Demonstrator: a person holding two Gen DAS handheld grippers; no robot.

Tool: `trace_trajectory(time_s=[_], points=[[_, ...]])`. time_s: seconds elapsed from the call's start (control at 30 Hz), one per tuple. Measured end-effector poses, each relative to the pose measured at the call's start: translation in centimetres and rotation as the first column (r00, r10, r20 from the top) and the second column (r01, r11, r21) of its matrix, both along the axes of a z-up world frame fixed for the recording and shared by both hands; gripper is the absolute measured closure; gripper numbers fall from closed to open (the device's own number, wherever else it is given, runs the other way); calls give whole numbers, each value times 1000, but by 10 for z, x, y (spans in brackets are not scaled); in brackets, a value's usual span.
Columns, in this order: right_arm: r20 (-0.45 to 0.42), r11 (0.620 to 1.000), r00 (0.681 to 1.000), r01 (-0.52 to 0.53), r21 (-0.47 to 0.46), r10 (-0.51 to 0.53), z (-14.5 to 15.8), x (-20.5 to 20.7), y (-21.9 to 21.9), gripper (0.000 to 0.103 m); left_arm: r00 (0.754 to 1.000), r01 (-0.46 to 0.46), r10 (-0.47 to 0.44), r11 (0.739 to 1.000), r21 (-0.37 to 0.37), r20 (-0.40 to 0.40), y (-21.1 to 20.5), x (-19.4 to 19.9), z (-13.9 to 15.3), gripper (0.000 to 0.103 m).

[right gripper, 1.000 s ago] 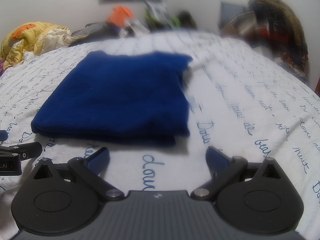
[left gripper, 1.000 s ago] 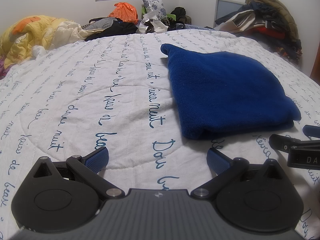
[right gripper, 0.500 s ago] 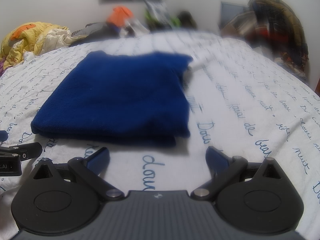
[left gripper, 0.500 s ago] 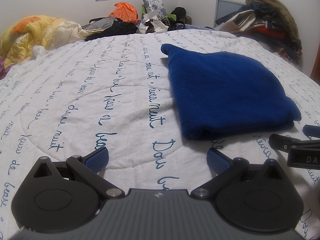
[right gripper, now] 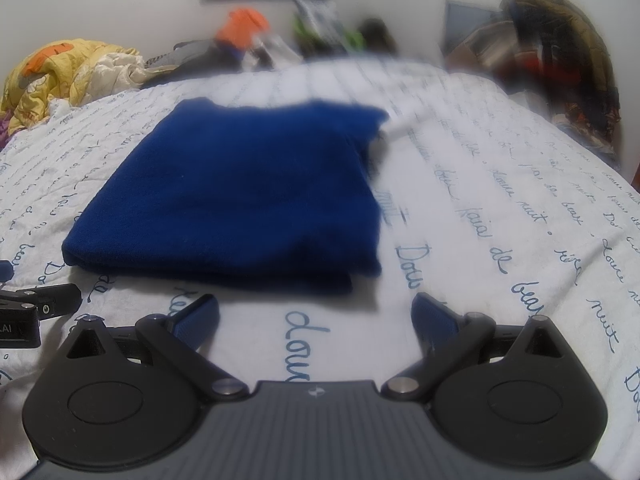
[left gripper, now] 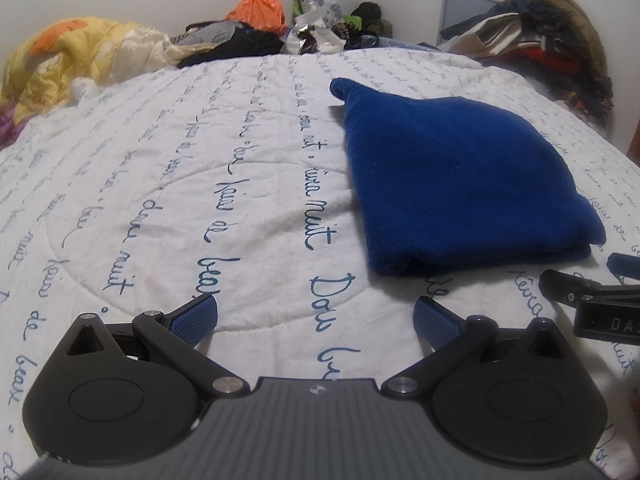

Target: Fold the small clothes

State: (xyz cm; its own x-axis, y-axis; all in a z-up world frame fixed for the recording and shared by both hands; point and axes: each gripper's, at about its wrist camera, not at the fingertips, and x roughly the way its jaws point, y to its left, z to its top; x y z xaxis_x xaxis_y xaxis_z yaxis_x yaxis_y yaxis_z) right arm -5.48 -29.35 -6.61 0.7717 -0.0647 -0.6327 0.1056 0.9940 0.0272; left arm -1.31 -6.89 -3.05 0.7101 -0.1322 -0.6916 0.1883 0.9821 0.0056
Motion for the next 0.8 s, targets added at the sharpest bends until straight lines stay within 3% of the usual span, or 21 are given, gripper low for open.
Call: trace_trajectory(time_s=[0.13, 0.43, 0.8], points=[[-15, 1000, 1000, 23, 4, -23, 1, 2, 2, 0, 1000, 0, -1, 1000, -27, -24, 1, -1, 4, 0], [19, 998, 998, 55, 1, -55, -1, 0, 5, 0, 999, -14, 13, 1000, -12, -35, 1, -5, 5, 0], [4, 1000, 1000, 30, 0, -30, 1, 0, 3, 0, 998, -33, 32, 999, -14, -48, 2, -5, 7, 0]])
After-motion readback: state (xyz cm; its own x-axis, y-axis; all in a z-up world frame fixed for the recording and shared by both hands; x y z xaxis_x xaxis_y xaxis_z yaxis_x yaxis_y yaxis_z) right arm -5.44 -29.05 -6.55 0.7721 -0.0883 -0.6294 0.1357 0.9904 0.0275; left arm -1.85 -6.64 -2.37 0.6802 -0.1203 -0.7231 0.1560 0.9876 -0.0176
